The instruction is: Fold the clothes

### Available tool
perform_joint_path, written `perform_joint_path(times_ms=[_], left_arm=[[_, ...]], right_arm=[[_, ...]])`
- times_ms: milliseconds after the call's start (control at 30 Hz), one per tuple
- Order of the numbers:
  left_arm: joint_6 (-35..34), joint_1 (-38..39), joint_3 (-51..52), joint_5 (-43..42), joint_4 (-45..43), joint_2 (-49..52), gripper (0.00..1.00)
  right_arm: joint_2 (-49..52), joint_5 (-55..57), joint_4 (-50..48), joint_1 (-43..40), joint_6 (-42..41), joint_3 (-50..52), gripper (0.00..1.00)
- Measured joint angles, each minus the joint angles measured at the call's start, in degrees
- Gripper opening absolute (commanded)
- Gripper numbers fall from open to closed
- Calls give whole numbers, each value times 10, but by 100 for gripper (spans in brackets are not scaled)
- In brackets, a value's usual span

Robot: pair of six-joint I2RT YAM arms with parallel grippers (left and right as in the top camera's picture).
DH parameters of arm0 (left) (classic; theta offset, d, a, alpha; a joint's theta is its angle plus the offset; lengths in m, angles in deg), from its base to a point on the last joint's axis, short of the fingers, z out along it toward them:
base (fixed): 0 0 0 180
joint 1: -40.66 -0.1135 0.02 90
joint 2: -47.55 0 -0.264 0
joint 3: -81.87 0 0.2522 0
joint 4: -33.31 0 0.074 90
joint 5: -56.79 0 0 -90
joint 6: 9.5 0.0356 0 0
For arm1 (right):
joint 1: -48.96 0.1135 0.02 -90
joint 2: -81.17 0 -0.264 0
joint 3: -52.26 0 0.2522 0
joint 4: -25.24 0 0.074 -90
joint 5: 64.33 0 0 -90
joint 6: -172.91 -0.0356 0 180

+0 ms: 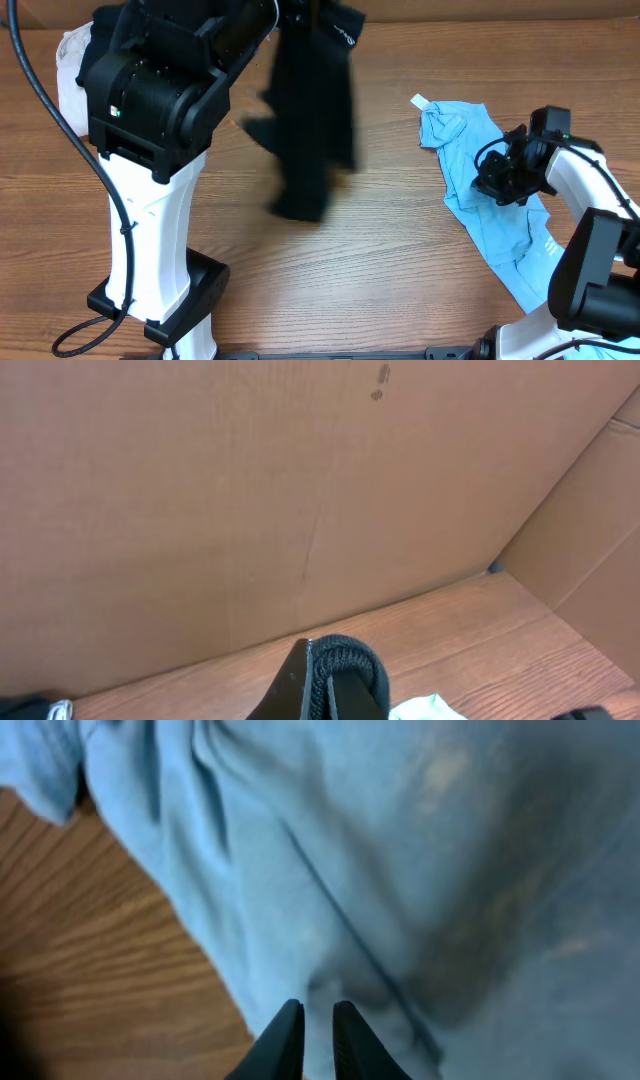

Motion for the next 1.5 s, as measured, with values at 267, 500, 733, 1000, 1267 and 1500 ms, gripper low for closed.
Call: perform_joint_path(times_ms=[267, 500, 733, 1000, 1267, 1500], left_arm=[[0, 0, 0, 0, -18, 0, 4], [0, 0, 0, 0, -26, 0, 4], [0, 0, 1, 0, -24, 0, 4], [-5, 0, 22, 0, 5, 0, 4], [-11, 0, 24, 0, 3, 0, 4], [-11, 0, 24, 0, -28, 0, 4]], right_arm=[[10, -3, -107, 0, -48, 45, 12], [37, -29, -181, -15, -88, 46, 11], [69, -50, -240, -34, -107, 36, 10], [114, -75, -260, -178, -153, -29, 29], [131, -190, -68, -278, -112, -279, 48], [51, -272, 148, -186, 15, -395, 67]])
